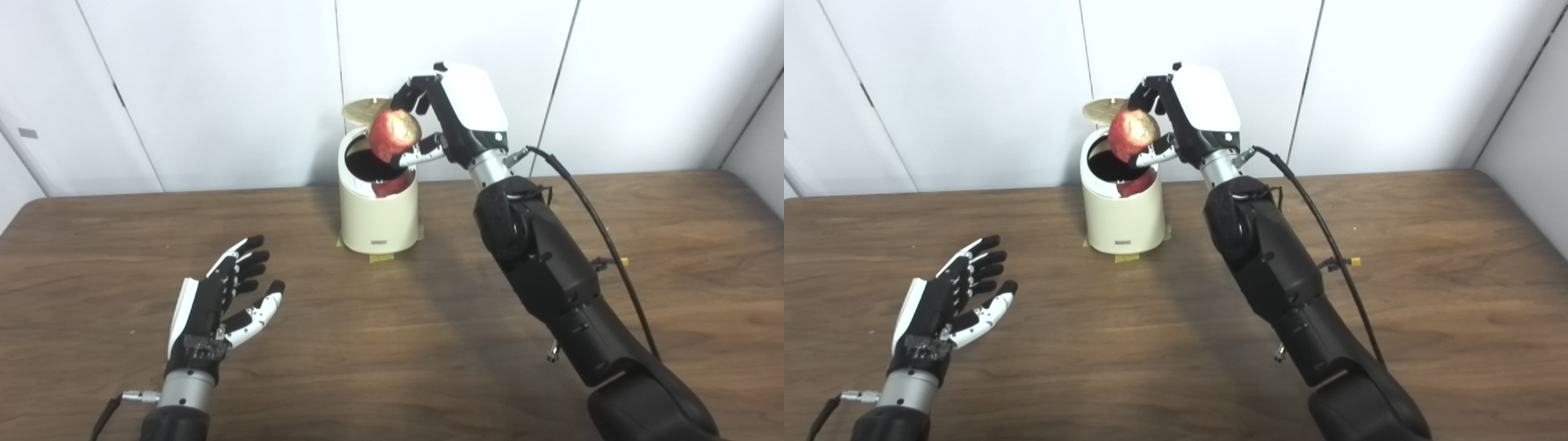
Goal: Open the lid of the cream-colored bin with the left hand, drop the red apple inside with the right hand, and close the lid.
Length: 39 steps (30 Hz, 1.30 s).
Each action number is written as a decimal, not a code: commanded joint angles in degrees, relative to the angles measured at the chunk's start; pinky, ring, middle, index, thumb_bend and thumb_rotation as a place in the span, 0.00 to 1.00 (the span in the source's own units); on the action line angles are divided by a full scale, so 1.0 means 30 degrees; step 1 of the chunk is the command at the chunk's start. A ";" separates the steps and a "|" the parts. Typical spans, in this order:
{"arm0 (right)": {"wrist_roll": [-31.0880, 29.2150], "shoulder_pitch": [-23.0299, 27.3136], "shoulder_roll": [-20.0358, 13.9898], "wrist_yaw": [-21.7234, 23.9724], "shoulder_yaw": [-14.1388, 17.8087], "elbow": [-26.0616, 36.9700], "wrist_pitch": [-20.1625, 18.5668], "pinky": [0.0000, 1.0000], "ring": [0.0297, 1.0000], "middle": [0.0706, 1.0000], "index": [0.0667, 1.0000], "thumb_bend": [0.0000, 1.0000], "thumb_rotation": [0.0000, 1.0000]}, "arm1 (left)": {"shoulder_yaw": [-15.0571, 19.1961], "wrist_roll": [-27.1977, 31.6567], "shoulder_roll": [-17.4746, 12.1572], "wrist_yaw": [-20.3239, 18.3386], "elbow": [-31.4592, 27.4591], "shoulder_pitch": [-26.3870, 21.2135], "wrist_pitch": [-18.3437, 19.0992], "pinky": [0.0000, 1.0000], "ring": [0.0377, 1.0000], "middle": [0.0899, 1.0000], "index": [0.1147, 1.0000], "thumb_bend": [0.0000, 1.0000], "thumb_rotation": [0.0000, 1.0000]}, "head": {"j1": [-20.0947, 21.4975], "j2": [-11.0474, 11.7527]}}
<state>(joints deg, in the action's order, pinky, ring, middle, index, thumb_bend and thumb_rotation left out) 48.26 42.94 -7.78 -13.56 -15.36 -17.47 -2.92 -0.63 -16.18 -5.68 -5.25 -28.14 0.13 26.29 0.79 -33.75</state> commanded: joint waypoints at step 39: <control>0.0135 0.1200 0.0176 0.1536 -0.1345 -0.0775 -0.3552 0.96 0.72 0.68 0.46 0.52 0.14 | -0.0544 -0.0758 0.0157 0.0299 -0.0559 -0.0685 -0.0258 0.77 0.80 0.80 0.86 0.38 0.06 | 0.0199 -0.0126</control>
<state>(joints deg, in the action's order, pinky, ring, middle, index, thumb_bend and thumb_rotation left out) 47.97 44.02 -6.28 -8.68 -19.71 -21.83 -13.23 -2.16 -18.04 -5.21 -5.12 -28.22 -0.24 26.41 1.32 -34.10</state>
